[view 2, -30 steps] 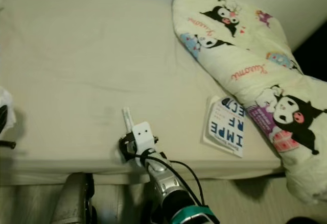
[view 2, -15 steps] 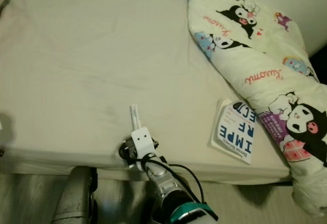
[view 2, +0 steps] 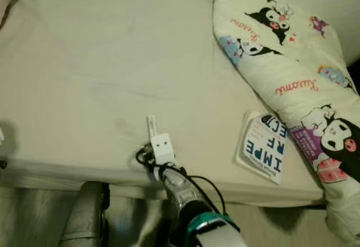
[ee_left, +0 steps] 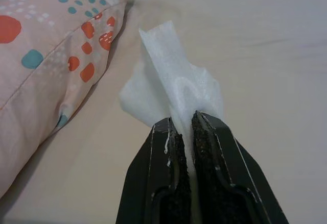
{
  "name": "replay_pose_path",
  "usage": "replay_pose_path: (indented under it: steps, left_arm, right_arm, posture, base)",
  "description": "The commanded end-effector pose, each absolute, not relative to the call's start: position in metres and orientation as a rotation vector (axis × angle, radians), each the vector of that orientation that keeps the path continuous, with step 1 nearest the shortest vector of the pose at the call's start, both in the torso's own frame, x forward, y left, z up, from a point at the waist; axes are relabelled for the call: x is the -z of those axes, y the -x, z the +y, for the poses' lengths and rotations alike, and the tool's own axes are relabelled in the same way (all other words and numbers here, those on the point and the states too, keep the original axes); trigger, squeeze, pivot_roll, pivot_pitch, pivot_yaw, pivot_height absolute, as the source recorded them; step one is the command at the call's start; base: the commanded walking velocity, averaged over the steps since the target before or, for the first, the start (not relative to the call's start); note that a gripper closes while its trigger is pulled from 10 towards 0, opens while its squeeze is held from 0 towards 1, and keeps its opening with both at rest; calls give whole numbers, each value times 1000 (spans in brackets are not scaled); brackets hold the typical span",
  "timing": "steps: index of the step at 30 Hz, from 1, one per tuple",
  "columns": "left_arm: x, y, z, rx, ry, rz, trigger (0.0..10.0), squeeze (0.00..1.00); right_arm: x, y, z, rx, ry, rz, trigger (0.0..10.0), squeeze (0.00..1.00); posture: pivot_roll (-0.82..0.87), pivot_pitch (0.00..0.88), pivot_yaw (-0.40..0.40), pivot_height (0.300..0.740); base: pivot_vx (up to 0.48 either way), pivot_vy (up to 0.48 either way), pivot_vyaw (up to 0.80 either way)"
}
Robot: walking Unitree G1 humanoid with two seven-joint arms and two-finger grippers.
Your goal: Clean up the room
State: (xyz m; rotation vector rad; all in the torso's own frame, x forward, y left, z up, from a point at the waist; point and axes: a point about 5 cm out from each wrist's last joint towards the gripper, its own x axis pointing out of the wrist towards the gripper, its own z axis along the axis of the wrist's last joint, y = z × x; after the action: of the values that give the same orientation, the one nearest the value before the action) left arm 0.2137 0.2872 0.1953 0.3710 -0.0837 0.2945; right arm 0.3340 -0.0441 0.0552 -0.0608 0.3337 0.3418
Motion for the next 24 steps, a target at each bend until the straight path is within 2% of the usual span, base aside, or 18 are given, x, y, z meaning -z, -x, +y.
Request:
replay_pose_path:
  steps: [1,11,15,17,19,21,22,23,24]
  left_arm:
    - [-192,-214,286,-279,-370,-58,10000,0]
    - [-186,-220,280,-253,-353,-49,10000,0]
    - [-182,-229,274,-227,-349,-47,10000,0]
    - [-179,-234,269,-209,-349,-44,10000,0]
    - [-170,-243,251,-154,-294,-48,10000,0]
    - [-170,-243,251,-154,-294,-48,10000,0]
    - [-167,-246,241,-133,-230,-52,10000,0]
    - [-163,-250,229,-98,-162,-49,10000,0]
    - [-163,-250,229,-98,-162,-49,10000,0]
  right_arm:
    - [-51,-325,-20,-365,3,389,0,0]
    - [-50,-327,-28,-361,1,392,0,0]
    - [-55,-332,-34,-364,-39,357,0,0]
    - [-62,-335,-37,-376,-83,314,0,0]
    - [-85,-341,-45,-430,-222,131,0,0]
    - [-85,-341,-45,-430,-222,131,0,0]
    - [-93,-338,-53,-429,-259,49,10000,0]
    - [-95,-330,-66,-376,-299,1,10000,0]
    - [-95,-330,-66,-376,-299,1,10000,0]
  posture:
    - [525,275,-135,585]
    - [489,254,-128,585]
    - [443,219,-127,585]
    - [415,194,-131,585]
    - [341,129,-126,585]
    - [341,129,-126,585]
    - [301,88,-118,585]
    - [264,52,-105,585]
    - [264,52,-105,585]
  base:
    - [0,0,0]
    - [0,0,0]
    - [0,0,0]
    - [0,0,0]
    - [0,0,0]
    - [0,0,0]
    - [0,0,0]
    - [0,0,0]
    - [0,0,0]
